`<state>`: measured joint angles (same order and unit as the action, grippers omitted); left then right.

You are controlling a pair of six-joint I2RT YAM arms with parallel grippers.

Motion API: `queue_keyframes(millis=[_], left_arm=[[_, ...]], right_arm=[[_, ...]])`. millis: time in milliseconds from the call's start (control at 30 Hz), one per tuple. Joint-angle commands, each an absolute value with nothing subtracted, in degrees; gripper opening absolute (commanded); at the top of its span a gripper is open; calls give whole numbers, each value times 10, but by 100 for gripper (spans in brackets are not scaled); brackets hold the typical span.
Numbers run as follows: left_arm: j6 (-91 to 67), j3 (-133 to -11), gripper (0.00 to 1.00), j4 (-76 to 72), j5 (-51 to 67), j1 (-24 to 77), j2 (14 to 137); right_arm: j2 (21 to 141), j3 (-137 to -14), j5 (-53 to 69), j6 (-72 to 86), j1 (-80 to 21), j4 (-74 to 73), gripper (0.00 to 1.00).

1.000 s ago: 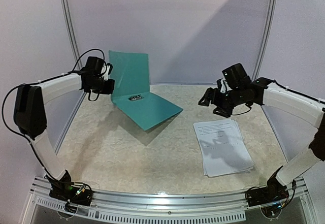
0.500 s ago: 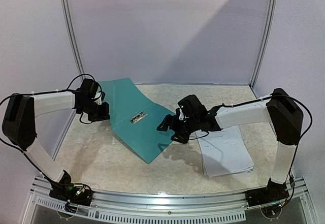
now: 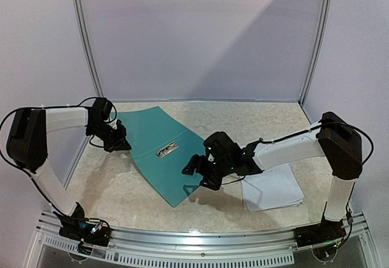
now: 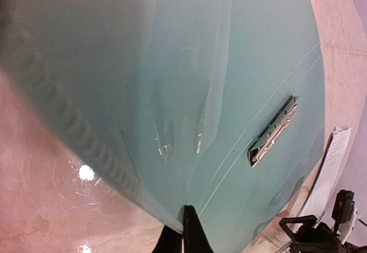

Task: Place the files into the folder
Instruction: Open the folder at the center of the board, then move the folder to the center of the board.

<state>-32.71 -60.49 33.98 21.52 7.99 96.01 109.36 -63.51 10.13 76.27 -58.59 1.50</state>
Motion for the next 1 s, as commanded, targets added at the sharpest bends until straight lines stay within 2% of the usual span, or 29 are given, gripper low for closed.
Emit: queue_keyframes(millis=[0,33,67,100,133,200,300,467,567,700,800,967], left_arm=[[-372,-571,0,364,234,81,945],[-375,-560,6,359,232,81,945],[-374,-554,21,358,231,81,948],[-368,-555,28,367,230,81,949],[-358,-562,39,385,228,81,955],[-325,-592,49,443,219,81,962],[-285,-636,58,520,194,81,953],[-212,-692,65,592,180,81,892],[-101,-744,71,520,174,79,884],[99,-841,67,498,35,73,962],[204,-875,68,502,-32,70,1028],[271,-948,67,505,-122,50,1148]], right_arm=[[1099,-790,21,630,-608,-206,87],[1116,-817,13,597,-609,-239,88],[1134,-832,11,586,-611,-254,88],[1141,-837,10,582,-611,-256,88],[1147,-838,7,582,-611,-255,87],[1152,-847,-20,582,-610,-267,87],[1164,-892,-70,562,-610,-335,86],[1191,-957,-132,535,-610,-376,84],[1215,-994,-161,521,-610,-367,79],[1288,-1096,-190,483,-610,-386,76],[1341,-1161,-210,447,-610,-387,73],[1399,-1211,-205,358,-610,-299,70]])
